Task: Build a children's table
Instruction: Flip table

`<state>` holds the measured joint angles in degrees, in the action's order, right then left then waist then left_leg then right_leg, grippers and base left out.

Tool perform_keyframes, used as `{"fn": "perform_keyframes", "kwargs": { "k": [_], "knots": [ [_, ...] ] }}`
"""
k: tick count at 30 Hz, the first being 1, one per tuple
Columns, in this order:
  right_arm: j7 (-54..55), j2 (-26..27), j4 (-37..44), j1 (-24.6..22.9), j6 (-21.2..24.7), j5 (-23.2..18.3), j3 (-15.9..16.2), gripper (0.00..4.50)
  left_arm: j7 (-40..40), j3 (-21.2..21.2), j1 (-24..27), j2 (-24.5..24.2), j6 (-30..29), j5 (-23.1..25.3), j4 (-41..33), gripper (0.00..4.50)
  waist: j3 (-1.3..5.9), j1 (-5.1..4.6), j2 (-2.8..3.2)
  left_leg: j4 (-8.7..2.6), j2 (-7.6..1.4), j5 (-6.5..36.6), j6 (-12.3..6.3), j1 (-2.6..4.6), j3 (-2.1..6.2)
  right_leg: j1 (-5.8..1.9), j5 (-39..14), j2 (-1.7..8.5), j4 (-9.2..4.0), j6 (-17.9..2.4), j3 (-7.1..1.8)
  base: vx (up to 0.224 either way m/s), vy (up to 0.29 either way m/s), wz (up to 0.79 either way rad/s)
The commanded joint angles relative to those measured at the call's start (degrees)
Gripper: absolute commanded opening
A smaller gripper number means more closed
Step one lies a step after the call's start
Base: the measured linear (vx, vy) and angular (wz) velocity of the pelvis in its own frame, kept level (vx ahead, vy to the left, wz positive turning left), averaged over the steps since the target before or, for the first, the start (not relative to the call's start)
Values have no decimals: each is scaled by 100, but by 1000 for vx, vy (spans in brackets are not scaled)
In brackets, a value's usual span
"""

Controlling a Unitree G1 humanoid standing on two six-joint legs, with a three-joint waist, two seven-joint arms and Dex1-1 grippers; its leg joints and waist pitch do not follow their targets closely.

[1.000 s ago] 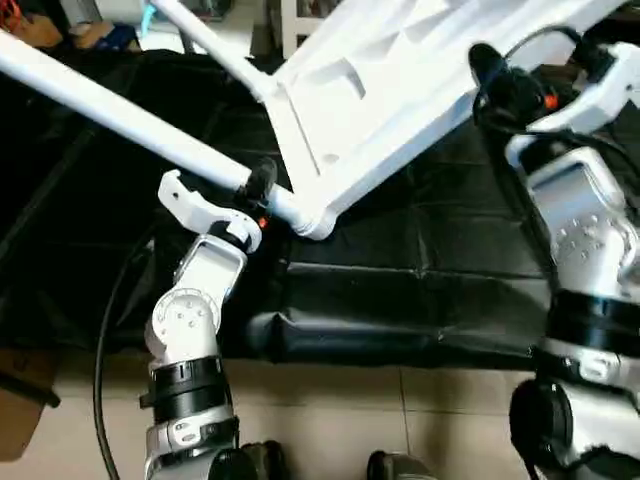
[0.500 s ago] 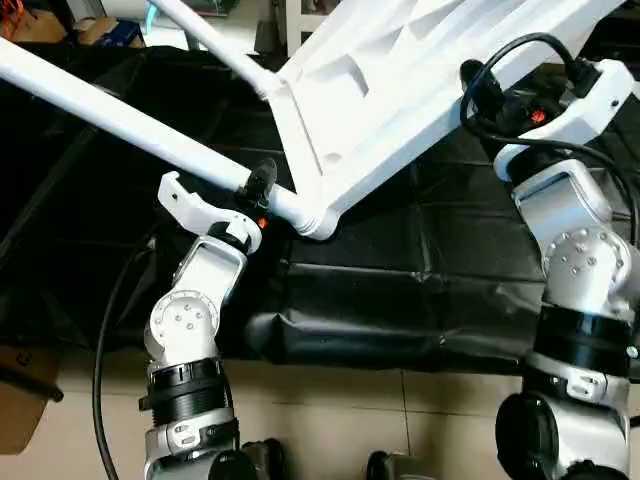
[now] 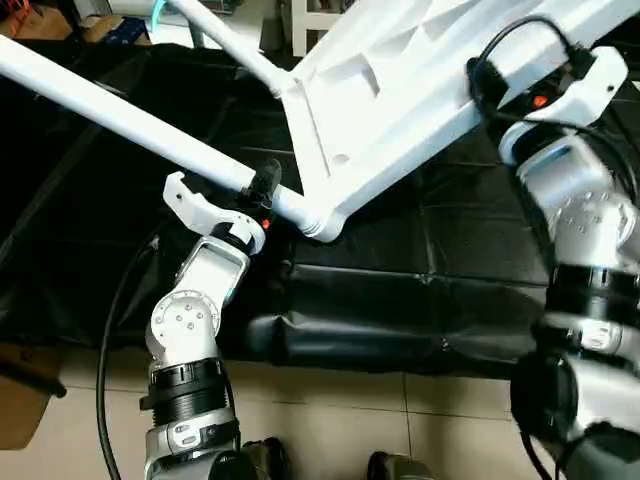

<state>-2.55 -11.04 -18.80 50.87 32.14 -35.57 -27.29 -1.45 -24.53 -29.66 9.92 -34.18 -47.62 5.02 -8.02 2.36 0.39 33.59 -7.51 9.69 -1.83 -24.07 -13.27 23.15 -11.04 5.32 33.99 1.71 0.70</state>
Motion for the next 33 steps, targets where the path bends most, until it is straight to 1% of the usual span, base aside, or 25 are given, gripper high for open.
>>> {"fn": "perform_keyframes", "kwargs": {
  "k": [1, 2, 3, 6, 7, 8, 9, 10, 11, 12, 13, 14, 16, 17, 19, 22, 25, 26, 27, 28, 30, 31, 32, 33],
  "knots": [
    [11, -68, -97, 56, -6, -166, -181, 450, -209, 2, 336, 193, -410, -153, 612, 255, 425, -49, -165, -399, -499, 676, -256, 276, 251, -110, -405, 282, -348, -1124, -177, 0, 0, 0],
    [17, -62, -100, 58, 3, -191, -202, 431, -214, -5, 337, 193, -409, -159, 609, 254, 428, -39, -146, -398, -506, 658, -286, 280, 258, -115, -447, 291, -344, -1140, -176, 0, 0, 0],
    [16, -62, -109, 54, -9, -202, -215, 420, -217, -7, 339, 188, -407, -158, 605, 254, 424, -45, -154, -400, -508, 650, -295, 281, 257, -110, -492, 283, -347, -1141, -172, 0, 0, 0],
    [-53, -94, -232, 84, -69, -221, -222, 391, -225, -15, 334, 167, -402, -171, 612, 254, 418, -46, -149, -402, -509, 713, -276, 285, 259, -107, -645, 292, -357, -1142, -173, 0, 0, 0],
    [-53, -85, -243, 89, -75, -239, -240, 391, -224, -10, 335, 162, -402, -164, 612, 254, 412, -50, -149, -407, -508, 746, -269, 285, 259, -103, -697, 288, -364, -1142, -173, 0, 0, 0],
    [-44, -69, -297, 123, -86, -266, -300, 380, -231, -8, 336, 161, -399, -163, 613, 254, 412, -47, -149, -408, -511, 776, -245, 291, 259, -100, -749, 288, -370, -1123, -176, 0, 0, 0],
    [-44, -69, -297, 123, -86, -266, -300, 367, -231, -8, 336, 161, -399, -163, 613, 254, 417, -45, -148, -408, -512, 754, -234, 293, 261, -101, -723, 285, -364, -1121, -173, 0, 0, 0],
    [-45, -68, -319, 135, -98, -272, -310, 367, -230, -4, 333, 158, -398, -159, 619, 254, 419, -41, -144, -406, -510, 728, -236, 291, 263, -102, -691, 284, -361, -1120, -172, 0, 0, 0],
    [-44, -67, -353, 153, -125, -293, -326, 347, -229, 1, 328, 155, -395, -153, 628, 254, 429, -40, -141, -403, -512, 668, -235, 292, 264, -106, -607, 283, -350, -1134, -168, 0, 0, 0],
    [-43, -66, -358, 155, -130, -298, -328, 347, -229, 2, 327, 155, -394, -152, 630, 254, 430, -40, -144, -397, -509, 639, -250, 289, 258, -107, -548, 282, -345, -1152, -169, 0, 0, 0],
    [-10, -57, -378, 167, -140, -353, -362, 330, -230, 8, 326, 151, -389, -142, 636, 254, 430, -37, -142, -397, -509, 631, -261, 289, 258, -109, -532, 286, -344, -1159, -169, 0, 0, 0],
    [36, -50, -406, 183, -151, -404, -404, 323, -235, 6, 321, 152, -382, -136, 643, 254, 432, -36, -145, -393, -508, 620, -283, 287, 256, -114, -506, 287, -341, -1175, -169, 0, 0, 0],
    [30, -64, -427, 190, -181, -399, -401, 315, -231, 14, 320, 148, -376, -122, 646, 254, 436, -31, -142, -389, -507, 620, -295, 290, 254, -114, -513, 288, -341, -1195, -167, 0, 0, 0],
    [30, -70, -459, 211, -220, -399, -415, 294, -235, 13, 317, 146, -366, -117, 655, 254, 441, -29, -137, -387, -510, 598, -296, 290, 256, -114, -496, 286, -336, -1203, -165, 0, 0, 0],
    [31, -77, -484, 242, -253, -408, -441, 279, -233, 22, 325, 145, -354, -102, 661, 254, 440, -35, -147, -387, -506, 626, -290, 288, 250, -116, -538, 283, -341, -1212, -165, 0, 0, 0],
    [42, -102, -529, 299, -358, -396, -464, 251, -232, 58, 352, 131, -330, -41, 660, 254, 445, -30, -141, -388, -512, 626, -277, 292, 256, -118, -555, 287, -337, -1207, -163, 0, 0, 0],
    [-8, -189, -597, 380, -562, -293, -415, 228, -261, 122, 368, 88, -229, 137, 687, 254, 455, -30, -147, -376, -509, 578, -305, 282, 250, -121, -497, 291, -334, -1222, -161, 0, 0, 0],
    [-59, -262, -664, 449, -725, -199, -360, 218, -285, 179, 370, 33, -209, 246, 717, 254, 453, -36, -146, -380, -507, 606, -301, 284, 252, -122, -545, 289, -335, -1228, -159, 0, 0, 0],
    [-77, -287, -684, 468, -780, -153, -334, 208, -280, 214, 371, 2, -242, 280, 725, 254, 451, -39, -146, -382, -509, 656, -263, 289, 250, -116, -634, 286, -347, -1204, -156, 0, 0, 0],
    [-106, -323, -711, 494, -853, -91, -296, 208, -275, 242, 373, -20, -263, 306, 735, 254, 453, -38, -146, -385, -508, 682, -242, 290, 251, -115, -678, 286, -349, -1192, -156, 0, 0, 0],
    [-176, -440, -840, 635, -1113, 85, -218, 193, -160, 328, 406, -59, -275, 345, 716, 254, 455, -44, -149, -382, -505, 702, -212, 287, 253, -121, -698, 291, -345, -1181, -158, 0, 0, 0],
    [-179, -444, -844, 638, -1120, 90, -216, 187, -155, 333, 408, -61, -276, 348, 713, 254, 472, -51, -171, -369, -502, 678, -242, 283, 249, -128, -674, 298, -336, -1195, -160, 0, 0, 0],
    [-258, -567, -968, 757, -1412, 280, -119, 181, 43, 519, 513, -150, -309, 456, 615, 289, 484, -48, -171, -356, -501, 611, -281, 279, 247, -130, -624, 307, -330, -1221, -156, 0, 0, 0],
    [-278, -614, -1020, 807, -1533, 357, -85, 180, 109, 605, 575, -186, -322, 511, 554, 310, 502, -49, -184, -338, -492, 474, -350, 270, 243, -146, -492, 301, -301, -1256, -151, 0, 0, 0]
  ]
}}
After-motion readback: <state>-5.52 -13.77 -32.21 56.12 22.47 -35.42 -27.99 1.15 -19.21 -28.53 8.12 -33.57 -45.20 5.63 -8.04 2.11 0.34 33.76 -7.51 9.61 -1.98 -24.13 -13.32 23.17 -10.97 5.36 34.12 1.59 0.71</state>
